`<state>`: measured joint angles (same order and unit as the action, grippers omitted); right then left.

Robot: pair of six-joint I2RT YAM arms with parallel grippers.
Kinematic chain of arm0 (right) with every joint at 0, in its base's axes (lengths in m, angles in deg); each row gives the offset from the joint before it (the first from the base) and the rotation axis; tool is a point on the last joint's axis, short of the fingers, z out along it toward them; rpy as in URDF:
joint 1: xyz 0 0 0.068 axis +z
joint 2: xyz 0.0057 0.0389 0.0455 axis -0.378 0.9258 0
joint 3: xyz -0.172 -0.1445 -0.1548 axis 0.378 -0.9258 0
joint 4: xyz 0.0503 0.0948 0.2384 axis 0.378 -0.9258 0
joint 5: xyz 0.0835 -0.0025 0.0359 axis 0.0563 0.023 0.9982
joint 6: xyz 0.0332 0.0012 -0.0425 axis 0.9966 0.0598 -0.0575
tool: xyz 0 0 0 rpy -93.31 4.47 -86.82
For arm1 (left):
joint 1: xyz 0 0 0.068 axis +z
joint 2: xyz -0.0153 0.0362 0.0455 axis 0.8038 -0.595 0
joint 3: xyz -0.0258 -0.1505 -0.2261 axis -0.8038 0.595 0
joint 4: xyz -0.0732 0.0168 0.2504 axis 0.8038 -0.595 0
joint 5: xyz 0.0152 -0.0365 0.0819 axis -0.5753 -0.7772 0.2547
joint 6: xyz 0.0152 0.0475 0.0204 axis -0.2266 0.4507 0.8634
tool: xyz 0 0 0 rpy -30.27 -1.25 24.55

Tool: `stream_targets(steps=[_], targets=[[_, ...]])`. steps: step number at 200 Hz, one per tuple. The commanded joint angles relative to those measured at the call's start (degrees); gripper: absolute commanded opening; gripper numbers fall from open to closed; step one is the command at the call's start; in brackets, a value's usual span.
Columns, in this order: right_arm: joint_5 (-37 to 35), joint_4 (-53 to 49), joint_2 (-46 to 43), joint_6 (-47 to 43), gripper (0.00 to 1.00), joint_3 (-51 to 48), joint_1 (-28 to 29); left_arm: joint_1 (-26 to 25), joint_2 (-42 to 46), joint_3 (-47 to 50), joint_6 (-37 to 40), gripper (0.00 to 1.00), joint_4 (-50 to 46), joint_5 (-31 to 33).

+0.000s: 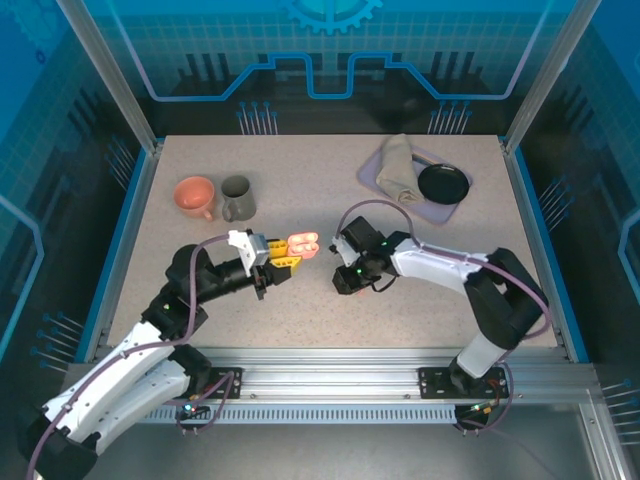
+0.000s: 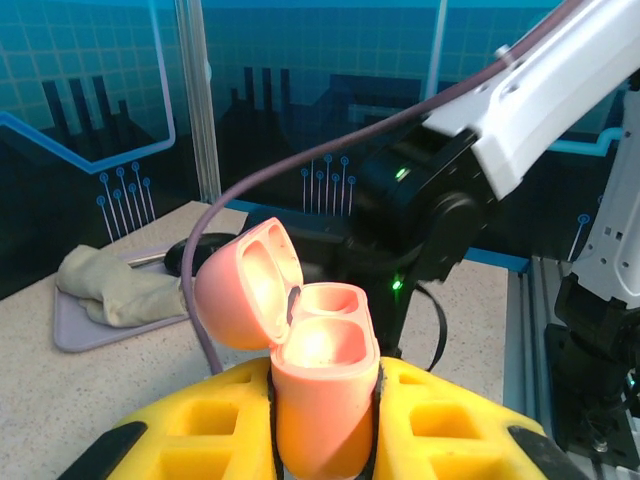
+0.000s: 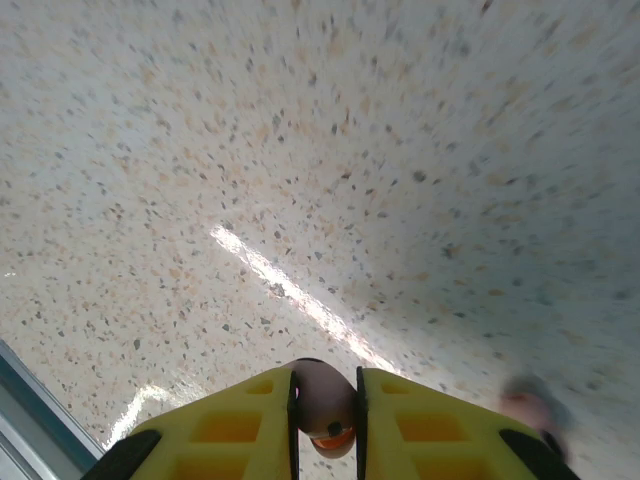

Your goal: Insert the wireless bluetooth earbuds into the charging case

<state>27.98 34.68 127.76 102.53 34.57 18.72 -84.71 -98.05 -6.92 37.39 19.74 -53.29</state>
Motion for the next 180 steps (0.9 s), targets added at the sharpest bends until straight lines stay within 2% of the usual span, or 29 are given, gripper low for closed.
stream_targets(steps=[1, 39, 96, 133, 180], targets=[[-4.46, 1.52, -7.65, -3.80, 0.21, -1.92, -0.68, 0.29, -0.86, -2.22, -2.40, 0.00, 1.70, 0.61], [-9.95, 1.30, -21.78, -10.51, 0.21, -3.79, -1.33, 0.16, -3.10, -2.37, -4.66, 0.00, 3.56, 0.77], [-15.75, 6.66, -40.29, -21.45, 0.21, -3.52, -1.60, -1.05, -8.92, -4.87, -6.68, 0.00, 5.82, 0.26], [-17.55, 8.75, -44.43, -28.53, 0.20, -0.04, 1.05, -2.31, -11.35, -5.80, -6.27, 0.00, 8.99, -0.04], [-18.98, 13.78, -44.71, -33.64, 0.20, 2.20, 6.48, -3.23, -13.88, -8.38, -5.45, 0.00, 9.48, -1.27]])
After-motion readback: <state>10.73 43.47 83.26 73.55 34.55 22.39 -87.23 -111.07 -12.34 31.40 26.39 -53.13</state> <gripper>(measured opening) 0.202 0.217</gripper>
